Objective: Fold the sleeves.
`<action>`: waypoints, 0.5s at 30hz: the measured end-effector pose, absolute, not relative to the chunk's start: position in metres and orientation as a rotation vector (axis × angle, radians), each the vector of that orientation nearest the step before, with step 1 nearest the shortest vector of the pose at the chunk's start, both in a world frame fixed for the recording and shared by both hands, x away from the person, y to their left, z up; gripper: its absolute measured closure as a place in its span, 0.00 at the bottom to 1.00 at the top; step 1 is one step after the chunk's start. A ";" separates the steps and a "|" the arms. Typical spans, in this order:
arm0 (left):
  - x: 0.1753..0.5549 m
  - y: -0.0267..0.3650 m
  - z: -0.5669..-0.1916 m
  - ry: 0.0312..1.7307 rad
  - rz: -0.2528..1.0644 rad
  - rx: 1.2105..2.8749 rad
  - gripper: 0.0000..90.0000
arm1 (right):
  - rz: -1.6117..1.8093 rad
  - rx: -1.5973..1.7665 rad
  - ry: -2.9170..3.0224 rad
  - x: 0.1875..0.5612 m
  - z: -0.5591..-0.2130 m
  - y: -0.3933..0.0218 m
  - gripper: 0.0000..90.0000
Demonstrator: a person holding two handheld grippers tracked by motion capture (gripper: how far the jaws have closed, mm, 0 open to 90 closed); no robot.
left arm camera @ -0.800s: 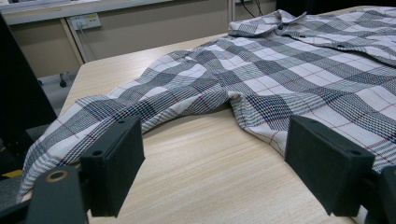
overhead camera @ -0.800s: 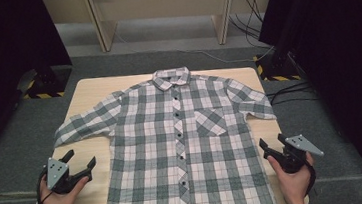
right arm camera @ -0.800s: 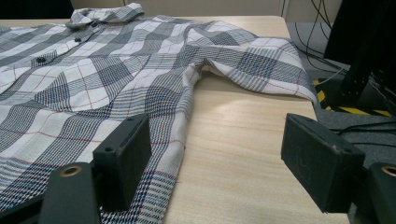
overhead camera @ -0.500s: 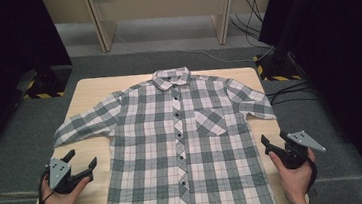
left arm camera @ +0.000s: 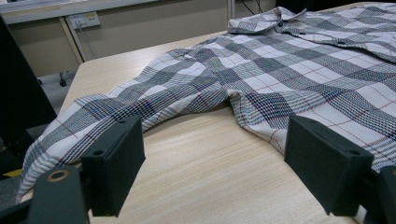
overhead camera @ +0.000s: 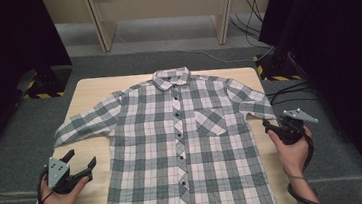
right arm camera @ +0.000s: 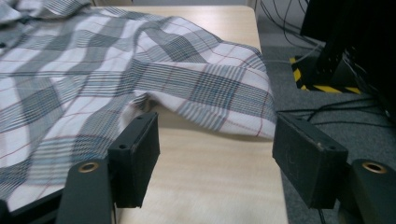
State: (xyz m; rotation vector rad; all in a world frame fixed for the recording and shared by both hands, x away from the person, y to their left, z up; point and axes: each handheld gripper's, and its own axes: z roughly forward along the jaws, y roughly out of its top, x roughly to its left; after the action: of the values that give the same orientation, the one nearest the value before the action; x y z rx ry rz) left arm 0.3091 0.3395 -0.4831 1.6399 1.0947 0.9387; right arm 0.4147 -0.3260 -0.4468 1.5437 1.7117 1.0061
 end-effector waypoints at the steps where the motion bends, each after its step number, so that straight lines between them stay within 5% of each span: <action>1: 0.309 0.340 -0.483 1.096 0.938 1.639 0.22 | 0.987 1.556 1.720 0.421 -0.447 -0.327 0.39; 15: 0.309 0.340 -0.483 1.098 0.935 1.634 0.22 | 0.824 1.694 1.780 0.491 -0.456 -0.329 0.43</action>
State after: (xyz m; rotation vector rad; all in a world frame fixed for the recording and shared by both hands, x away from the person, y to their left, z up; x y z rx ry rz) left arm 0.3092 0.3402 -0.4831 1.6341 1.0984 0.9347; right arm 0.4909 -0.3294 -0.4562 1.6941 1.7802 0.8237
